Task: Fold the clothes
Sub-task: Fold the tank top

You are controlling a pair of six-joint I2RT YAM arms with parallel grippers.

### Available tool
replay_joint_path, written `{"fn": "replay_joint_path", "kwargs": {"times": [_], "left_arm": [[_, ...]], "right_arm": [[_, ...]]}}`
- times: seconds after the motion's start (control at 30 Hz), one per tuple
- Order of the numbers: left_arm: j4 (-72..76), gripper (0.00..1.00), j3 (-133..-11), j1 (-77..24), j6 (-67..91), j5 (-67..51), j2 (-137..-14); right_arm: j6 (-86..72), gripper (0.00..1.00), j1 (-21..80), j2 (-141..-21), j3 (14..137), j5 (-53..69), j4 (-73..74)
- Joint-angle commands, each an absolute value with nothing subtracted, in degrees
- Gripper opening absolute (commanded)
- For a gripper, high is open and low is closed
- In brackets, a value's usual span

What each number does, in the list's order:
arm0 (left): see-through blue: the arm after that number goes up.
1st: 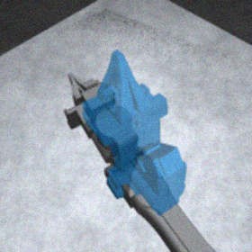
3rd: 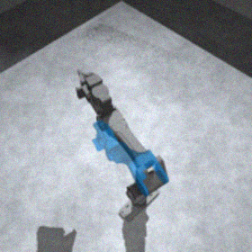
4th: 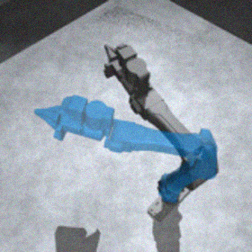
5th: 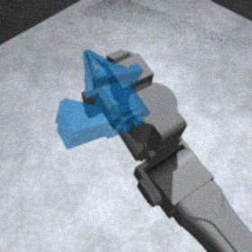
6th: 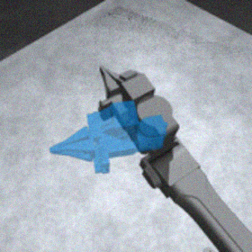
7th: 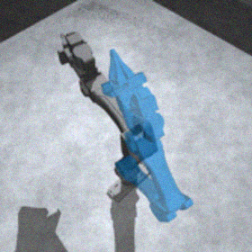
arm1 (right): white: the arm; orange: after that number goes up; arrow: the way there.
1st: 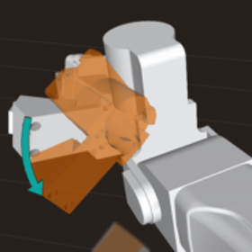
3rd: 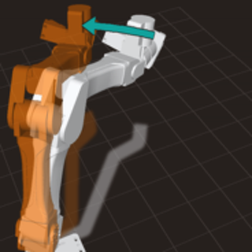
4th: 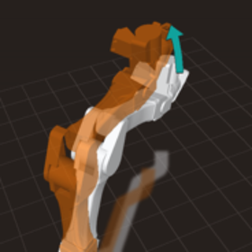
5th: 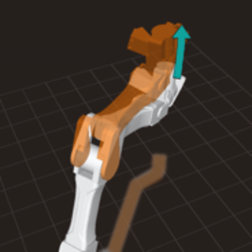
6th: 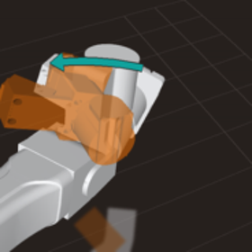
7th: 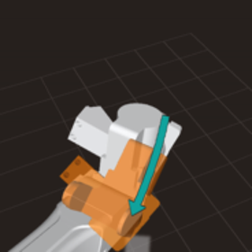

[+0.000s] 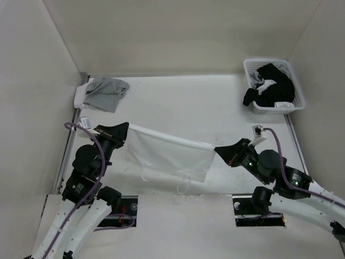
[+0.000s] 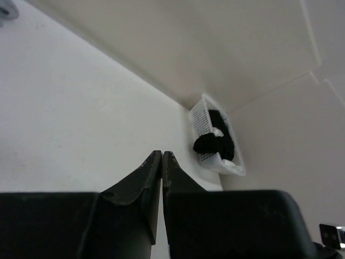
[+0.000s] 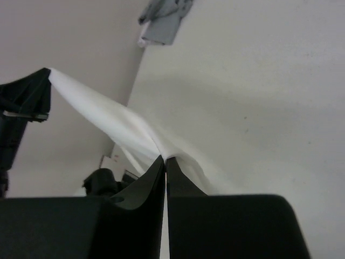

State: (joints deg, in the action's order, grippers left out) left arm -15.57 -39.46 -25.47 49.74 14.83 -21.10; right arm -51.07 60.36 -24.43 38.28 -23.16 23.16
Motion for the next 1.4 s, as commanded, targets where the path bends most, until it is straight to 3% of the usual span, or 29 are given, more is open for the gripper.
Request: {"fn": "replay_joint_path", "kwargs": {"times": [0.0, 0.13, 0.3, 0.5, 0.63, 0.8, 1.07, 1.37], "left_arm": [[-22.7, 0.01, -36.3, -26.8, 49.2, 17.6, -25.1], [-13.6, 0.02, -32.3, -25.2, 48.0, 16.9, -34.9], [3.7, 0.02, -32.1, -20.6, 47.7, 13.9, -56.5], [16.5, 0.02, -44.6, -15.7, 50.2, 10.9, -84.5], [16.5, 0.02, -53.8, -14.1, 50.4, 9.3, -95.0], [17.4, 0.02, -52.7, -13.8, 50.0, 8.4, -93.2], [24.2, 0.03, -36.3, -14.8, 50.5, 7.4, -84.7], [23.5, 0.04, -20.4, -17.3, 50.4, 8.2, -67.1]], "right_arm": [[-50.5, 0.06, 61.0, -31.2, 38.9, -28.7, 30.6], [-45.4, 0.05, 48.8, -42.9, 35.3, -17.3, 16.3], [-43.4, 0.05, 30.5, -61.2, 34.4, -0.3, -2.5], [-41.9, 0.05, 19.5, -85.4, 47.0, 6.8, -10.3], [-41.5, 0.05, 16.3, -93.4, 54.6, 8.6, -10.0], [-40.9, 0.05, 15.7, -93.1, 55.4, 8.8, -9.3], [-42.0, 0.06, 17.1, -83.7, 42.6, 6.9, -12.7], [-44.0, 0.05, 19.0, -73.9, 30.2, 3.5, -12.6]]}}
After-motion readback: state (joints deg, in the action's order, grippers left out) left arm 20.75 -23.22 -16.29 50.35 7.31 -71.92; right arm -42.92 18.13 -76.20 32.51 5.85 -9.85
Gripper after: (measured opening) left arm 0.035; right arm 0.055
